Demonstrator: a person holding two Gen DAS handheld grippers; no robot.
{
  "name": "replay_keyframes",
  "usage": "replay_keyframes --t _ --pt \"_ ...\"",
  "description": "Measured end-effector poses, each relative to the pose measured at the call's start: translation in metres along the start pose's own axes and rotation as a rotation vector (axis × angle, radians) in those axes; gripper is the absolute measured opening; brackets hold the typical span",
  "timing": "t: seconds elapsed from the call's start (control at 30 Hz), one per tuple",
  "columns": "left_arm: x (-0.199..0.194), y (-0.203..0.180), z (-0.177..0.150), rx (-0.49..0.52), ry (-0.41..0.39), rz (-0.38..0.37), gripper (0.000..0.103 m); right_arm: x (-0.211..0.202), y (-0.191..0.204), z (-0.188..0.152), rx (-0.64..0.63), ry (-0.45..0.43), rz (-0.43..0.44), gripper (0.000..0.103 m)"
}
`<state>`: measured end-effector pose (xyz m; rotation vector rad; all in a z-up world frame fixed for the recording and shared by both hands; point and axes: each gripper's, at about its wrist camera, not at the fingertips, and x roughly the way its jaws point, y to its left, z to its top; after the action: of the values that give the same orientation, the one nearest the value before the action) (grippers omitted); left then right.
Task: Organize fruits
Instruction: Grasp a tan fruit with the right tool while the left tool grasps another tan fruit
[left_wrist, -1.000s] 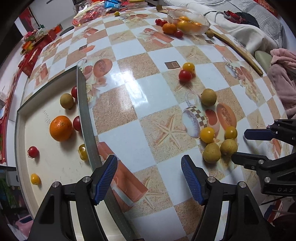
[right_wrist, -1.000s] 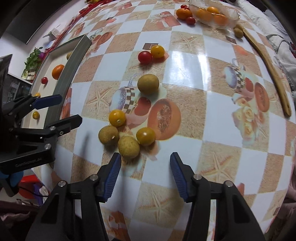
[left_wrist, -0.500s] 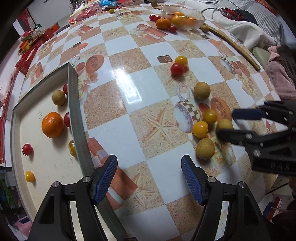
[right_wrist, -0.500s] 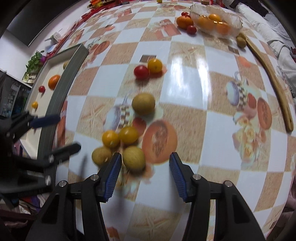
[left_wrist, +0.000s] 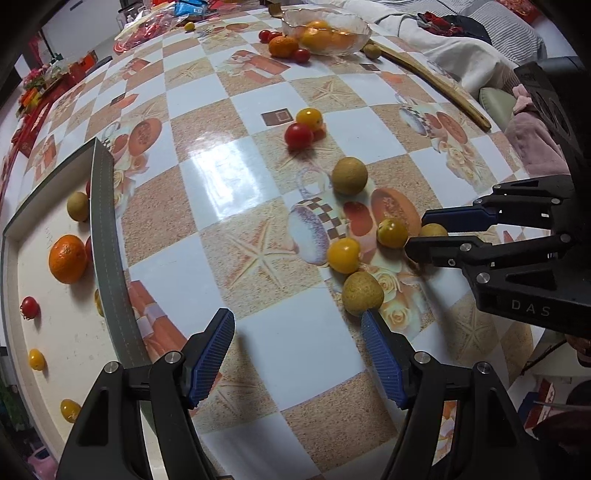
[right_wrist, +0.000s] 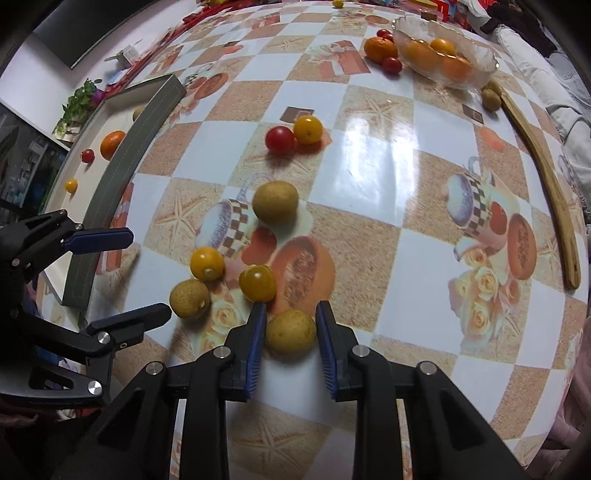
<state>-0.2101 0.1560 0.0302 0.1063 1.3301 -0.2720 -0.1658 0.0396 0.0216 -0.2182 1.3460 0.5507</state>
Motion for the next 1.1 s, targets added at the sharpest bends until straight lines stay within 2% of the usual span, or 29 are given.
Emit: replay_keyframes --t 0.17,0.4,0.73,0.77,0.83,0.87,0.9,1.0,1.1 --pt "-0.003 -0.004 0.0 0.019 -0.003 -0.02 0.073 -0.006 -0.009 -0.015 -0.033 0.016 -0.01 0.03" --pt "0.002 -0.018 0.014 0.014 -0.013 -0.039 0.073 -0.013 -0.019 -0.028 -0.004 0.015 -0.011 0.03" --pt "0.019 -0.028 0.022 -0.014 -0.003 -0.011 0.071 -0.018 -0.021 -0.041 0.01 0.013 -0.013 0.03" --pt "0.02 -0.029 0.023 -0.014 -0.003 0.0 0.068 -0.018 -0.022 -0.042 0.026 0.012 -0.013 0.03" --pt "0.02 -0.032 0.025 -0.02 -0.011 -0.019 0.055 -0.019 -0.022 -0.043 0.042 0.011 -0.012 0.03" --pt "0.019 -0.034 0.025 -0.02 -0.014 -0.043 0.041 -0.02 -0.024 -0.045 0.058 0.011 -0.007 0.03" --pt "0.019 -0.036 0.024 -0.013 -0.011 -0.06 0.032 -0.021 -0.025 -0.049 0.074 0.011 -0.001 0.03" --pt "0.019 -0.041 0.022 -0.014 -0.016 -0.076 0.027 -0.024 -0.031 -0.053 0.137 0.01 0.025 0.03" --pt "0.018 -0.029 0.021 -0.082 -0.01 -0.125 0.027 -0.029 -0.036 -0.055 0.192 0.0 0.043 0.03"
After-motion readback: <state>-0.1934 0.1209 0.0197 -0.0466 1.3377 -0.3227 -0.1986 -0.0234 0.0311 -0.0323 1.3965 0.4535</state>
